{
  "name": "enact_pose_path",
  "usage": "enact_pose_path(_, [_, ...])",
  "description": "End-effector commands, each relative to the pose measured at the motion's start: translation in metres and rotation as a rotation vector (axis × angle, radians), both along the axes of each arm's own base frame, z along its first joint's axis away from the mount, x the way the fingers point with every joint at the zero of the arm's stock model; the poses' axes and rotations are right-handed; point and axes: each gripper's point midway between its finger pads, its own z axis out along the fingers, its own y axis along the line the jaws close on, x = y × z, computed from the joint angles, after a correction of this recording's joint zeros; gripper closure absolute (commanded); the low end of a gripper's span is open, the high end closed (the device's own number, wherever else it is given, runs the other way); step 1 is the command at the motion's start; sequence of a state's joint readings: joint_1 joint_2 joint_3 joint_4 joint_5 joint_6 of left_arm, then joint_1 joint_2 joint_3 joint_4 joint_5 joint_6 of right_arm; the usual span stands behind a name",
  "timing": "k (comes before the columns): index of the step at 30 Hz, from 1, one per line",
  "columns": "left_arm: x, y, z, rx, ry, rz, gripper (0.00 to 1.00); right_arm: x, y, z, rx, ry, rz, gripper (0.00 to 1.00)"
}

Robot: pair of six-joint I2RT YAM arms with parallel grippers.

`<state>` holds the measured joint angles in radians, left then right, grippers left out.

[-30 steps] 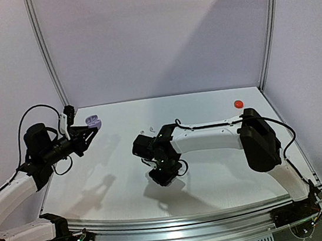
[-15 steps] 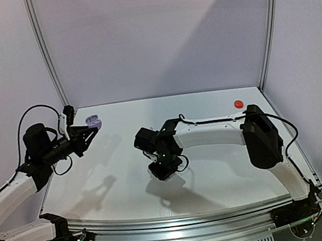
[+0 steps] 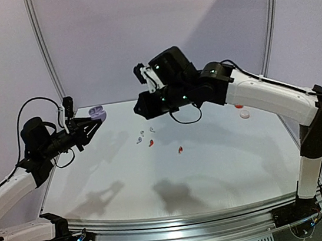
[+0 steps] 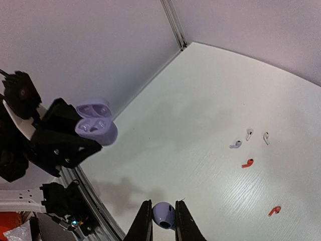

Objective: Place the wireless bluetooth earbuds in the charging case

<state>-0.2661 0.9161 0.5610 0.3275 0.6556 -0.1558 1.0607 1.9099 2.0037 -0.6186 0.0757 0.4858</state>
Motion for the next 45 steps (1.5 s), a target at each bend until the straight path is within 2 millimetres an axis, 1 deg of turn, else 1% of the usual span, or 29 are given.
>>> enact_pose_path(1, [-0.010, -0.019, 0.035, -0.042, -0.085, -0.084, 1.00, -0.001, 0.004, 0.055, 0.169, -0.064, 0.007, 0.91])
enact_pose_path(3, [-0.012, -0.025, 0.045, -0.057, -0.104, -0.107, 1.00, -0.009, 0.006, 0.078, 0.232, -0.095, 0.028, 0.92])
enact_pose_path(6, [-0.014, -0.033, 0.059, -0.077, -0.126, -0.139, 1.00, -0.025, 0.011, 0.107, 0.310, -0.150, 0.070, 0.92])
enact_pose_path(9, [-0.017, -0.039, 0.072, -0.091, -0.161, -0.162, 1.00, -0.039, 0.018, 0.129, 0.378, -0.188, 0.116, 0.92])
enact_pose_path(12, [-0.023, -0.042, 0.080, -0.094, -0.200, -0.187, 1.00, -0.049, 0.024, 0.138, 0.415, -0.212, 0.144, 0.92])
enact_pose_path(15, [-0.034, -0.046, 0.084, -0.083, -0.243, -0.226, 1.00, -0.060, 0.029, 0.149, 0.477, -0.223, 0.201, 0.92])
enact_pose_path(17, [-0.040, -0.049, 0.084, -0.071, -0.275, -0.243, 1.00, -0.065, 0.030, 0.157, 0.519, -0.229, 0.217, 0.93])
enact_pose_path(19, [-0.041, -0.048, 0.085, -0.071, -0.290, -0.231, 1.00, -0.069, 0.029, 0.164, 0.533, -0.246, 0.219, 0.94])
enact_pose_path(21, [-0.040, -0.047, 0.087, -0.079, -0.294, -0.214, 1.00, -0.072, 0.031, 0.164, 0.533, -0.263, 0.223, 0.94])
enact_pose_path(24, [-0.041, -0.048, 0.091, -0.091, -0.309, -0.213, 1.00, -0.074, 0.037, 0.160, 0.541, -0.259, 0.239, 0.94])
enact_pose_path(27, [-0.045, -0.051, 0.090, -0.089, -0.319, -0.233, 1.00, -0.072, 0.041, 0.154, 0.537, -0.248, 0.239, 0.95])
enact_pose_path(31, [-0.046, -0.051, 0.089, -0.083, -0.328, -0.235, 1.00, -0.072, 0.044, 0.153, 0.541, -0.253, 0.246, 0.95])
enact_pose_path(40, [-0.045, -0.053, 0.096, -0.102, -0.355, -0.231, 1.00, -0.072, 0.058, 0.141, 0.548, -0.231, 0.273, 0.95])
enact_pose_path(45, [-0.045, -0.053, 0.098, -0.125, -0.369, -0.217, 1.00, -0.069, 0.057, 0.142, 0.546, -0.244, 0.259, 0.95])
